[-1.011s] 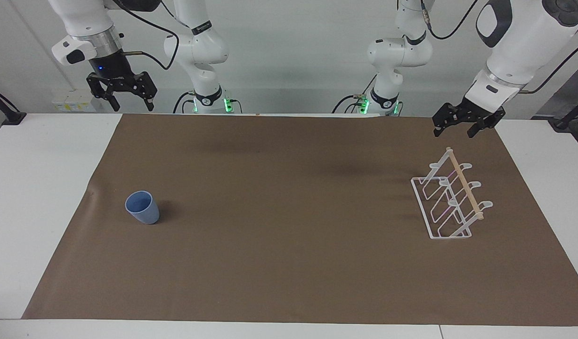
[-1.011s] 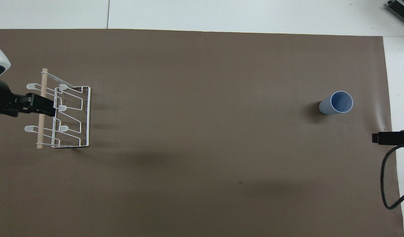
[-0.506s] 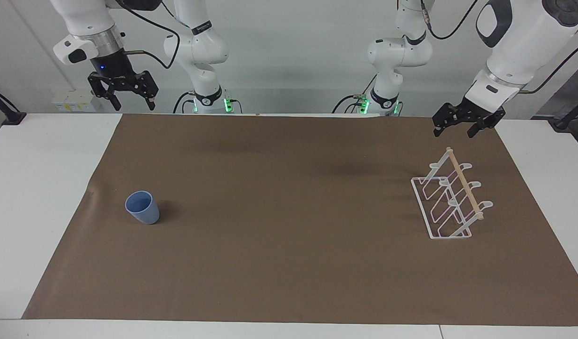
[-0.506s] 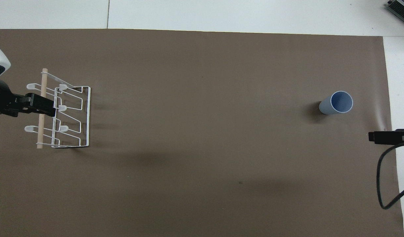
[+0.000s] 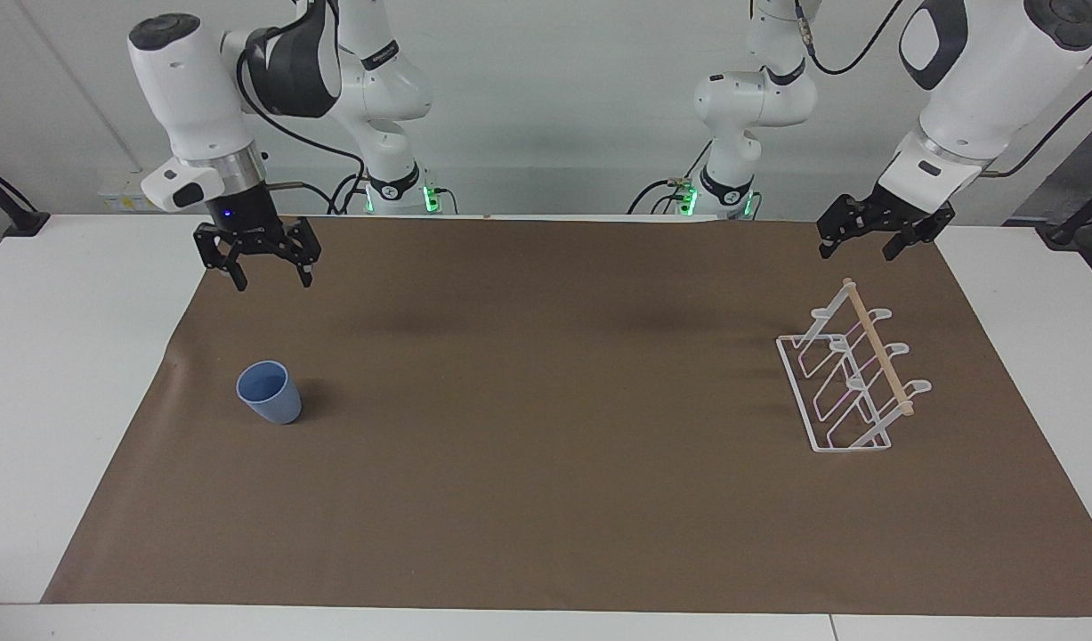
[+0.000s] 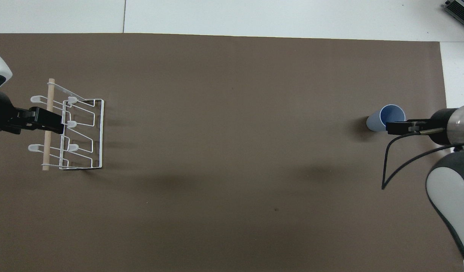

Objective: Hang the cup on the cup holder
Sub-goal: 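Reach the right gripper down to the blue cup rim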

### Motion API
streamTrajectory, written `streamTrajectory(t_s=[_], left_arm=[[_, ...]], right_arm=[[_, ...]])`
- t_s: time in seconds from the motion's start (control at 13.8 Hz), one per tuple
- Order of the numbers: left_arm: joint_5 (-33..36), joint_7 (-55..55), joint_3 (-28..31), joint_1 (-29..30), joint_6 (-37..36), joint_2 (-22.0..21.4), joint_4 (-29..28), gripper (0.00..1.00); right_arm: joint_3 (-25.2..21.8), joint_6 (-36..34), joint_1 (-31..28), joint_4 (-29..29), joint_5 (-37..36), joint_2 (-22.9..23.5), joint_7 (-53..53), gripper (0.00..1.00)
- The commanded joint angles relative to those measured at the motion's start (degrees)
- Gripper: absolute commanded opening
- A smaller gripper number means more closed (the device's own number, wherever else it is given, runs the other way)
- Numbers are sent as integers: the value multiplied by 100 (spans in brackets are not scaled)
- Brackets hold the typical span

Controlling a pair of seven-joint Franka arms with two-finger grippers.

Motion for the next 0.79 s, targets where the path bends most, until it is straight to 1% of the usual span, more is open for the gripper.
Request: streamTrajectory(t_s=[0.0, 0.22, 0.51, 0.72], left_arm=[[93, -36, 18, -13, 10, -149, -145, 100], [93, -36, 18, -13, 10, -149, -145, 100], [93, -36, 18, -13, 10, -149, -145, 100], [93, -36, 18, -13, 10, -149, -145, 100]], right_arm=[[5, 789, -47, 93, 133, 601, -378, 100], [5, 1283, -64, 93, 124, 1032, -396, 100], [5, 1424, -64, 85, 133, 1393, -369, 100], [5, 1749, -65, 76, 133, 1674, -378, 100]])
